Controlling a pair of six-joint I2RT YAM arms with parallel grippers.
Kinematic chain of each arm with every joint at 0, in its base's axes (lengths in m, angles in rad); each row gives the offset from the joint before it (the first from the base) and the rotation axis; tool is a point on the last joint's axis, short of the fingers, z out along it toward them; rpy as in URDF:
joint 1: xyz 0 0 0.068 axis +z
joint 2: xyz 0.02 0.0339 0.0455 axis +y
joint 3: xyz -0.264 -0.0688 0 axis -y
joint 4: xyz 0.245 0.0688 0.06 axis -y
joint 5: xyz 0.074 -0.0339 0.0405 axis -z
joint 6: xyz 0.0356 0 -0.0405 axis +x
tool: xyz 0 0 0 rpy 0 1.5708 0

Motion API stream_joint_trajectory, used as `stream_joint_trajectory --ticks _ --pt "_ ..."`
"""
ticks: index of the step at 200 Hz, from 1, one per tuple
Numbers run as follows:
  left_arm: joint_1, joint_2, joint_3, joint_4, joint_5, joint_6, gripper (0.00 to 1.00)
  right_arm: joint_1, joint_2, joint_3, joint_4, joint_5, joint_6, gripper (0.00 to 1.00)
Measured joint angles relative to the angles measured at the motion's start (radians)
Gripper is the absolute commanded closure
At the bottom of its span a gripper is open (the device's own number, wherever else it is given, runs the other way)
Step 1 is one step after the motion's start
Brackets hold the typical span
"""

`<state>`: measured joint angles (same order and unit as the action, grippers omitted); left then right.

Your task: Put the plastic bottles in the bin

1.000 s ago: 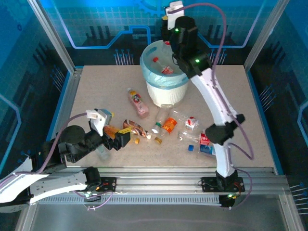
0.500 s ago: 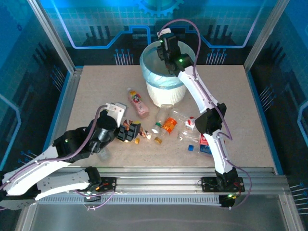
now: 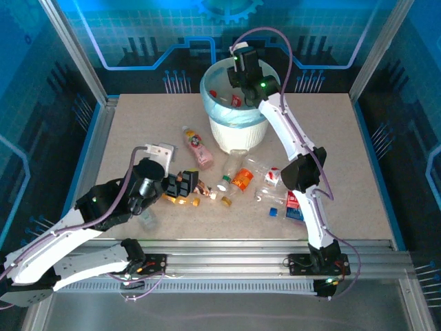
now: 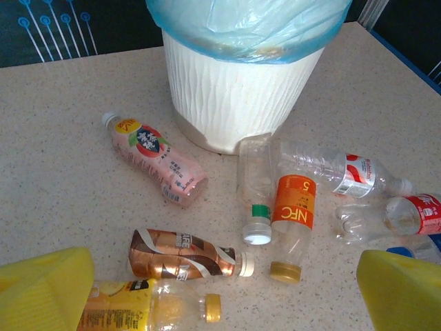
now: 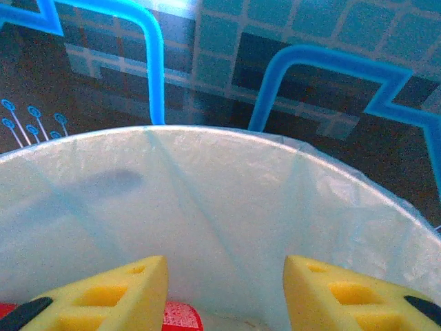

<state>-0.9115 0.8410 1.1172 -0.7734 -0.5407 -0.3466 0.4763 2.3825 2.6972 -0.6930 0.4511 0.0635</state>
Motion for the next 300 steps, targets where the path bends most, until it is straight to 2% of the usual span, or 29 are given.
stream_joint_trajectory --ticks 53,69,89,116,145,179,197,214,232,261,300 --pt "0.055 0.034 0.017 -0.066 0.054 -0.022 0.01 0.003 -0.026 0.035 -0.083 -0.090 0.046 0.49" --pt "0.093 0.072 0.039 -0.075 0.095 -0.021 0.01 0.008 -0.079 0.033 -0.116 -0.115 0.058 0.47" --pt "0.135 0.118 0.042 -0.061 0.167 -0.021 0.02 0.029 -0.230 -0.040 -0.143 -0.138 0.073 0.46" --pt "0.166 0.204 0.041 -0.011 0.275 -0.019 0.04 0.066 -0.547 -0.301 -0.152 -0.160 0.096 0.45" --pt "0.168 0.306 0.034 0.080 0.391 -0.018 0.08 0.065 -0.945 -0.776 -0.097 -0.158 0.159 0.44" --pt "0.158 0.371 0.023 0.152 0.476 -0.001 0.12 0.014 -1.209 -1.207 -0.093 -0.148 0.267 0.42" --pt "0.127 0.411 0.024 0.175 0.483 0.031 0.13 -0.042 -1.304 -1.428 -0.102 -0.168 0.332 0.41" --pt "0.097 0.450 0.034 0.180 0.486 0.052 0.15 -0.109 -1.379 -1.569 -0.119 -0.186 0.388 0.41" --pt "0.051 0.494 0.047 0.196 0.485 0.086 0.17 -0.217 -1.499 -1.729 -0.132 -0.206 0.445 0.42" --pt "-0.040 0.631 0.136 0.217 0.495 0.134 0.23 -0.494 -1.693 -1.919 -0.137 -0.283 0.507 0.42" --pt "-0.091 0.866 0.300 0.238 0.517 0.153 0.26 -0.848 -1.672 -2.077 -0.044 -0.503 0.532 0.37"
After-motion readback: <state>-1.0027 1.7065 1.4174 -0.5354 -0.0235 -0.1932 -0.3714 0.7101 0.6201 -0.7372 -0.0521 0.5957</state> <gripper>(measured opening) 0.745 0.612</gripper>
